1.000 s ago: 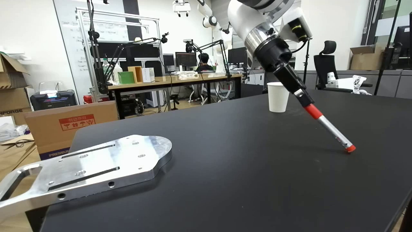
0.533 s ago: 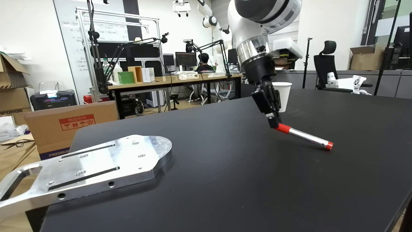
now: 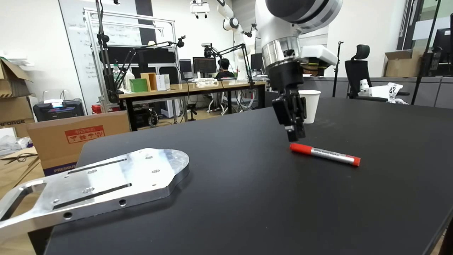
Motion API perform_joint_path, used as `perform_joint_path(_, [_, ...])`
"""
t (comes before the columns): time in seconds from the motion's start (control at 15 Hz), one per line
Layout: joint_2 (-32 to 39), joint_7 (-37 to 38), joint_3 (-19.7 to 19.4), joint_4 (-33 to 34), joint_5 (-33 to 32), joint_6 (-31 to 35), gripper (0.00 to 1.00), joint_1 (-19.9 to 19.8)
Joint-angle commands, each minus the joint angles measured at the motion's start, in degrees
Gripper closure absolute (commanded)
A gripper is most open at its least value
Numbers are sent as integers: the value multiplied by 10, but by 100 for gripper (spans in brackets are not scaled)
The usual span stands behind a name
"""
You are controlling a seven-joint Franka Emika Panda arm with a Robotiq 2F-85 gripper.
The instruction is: Remove the red marker from the white cup
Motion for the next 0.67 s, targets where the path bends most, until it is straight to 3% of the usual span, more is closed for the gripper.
perform_joint_path(0.0, [-77, 24, -4, -55, -5, 0, 25, 1])
perform_joint_path(0.27, [-139, 18, -2, -98, -4, -14, 1, -5])
perform_joint_path(0.33, [-93, 4, 2, -49, -1, -11, 17, -5])
perform_joint_path(0.47, [-118, 3, 2, -70, -1, -15, 3, -6])
perform_joint_path(0.6, [-125, 4, 2, -80, -1, -14, 1, -7])
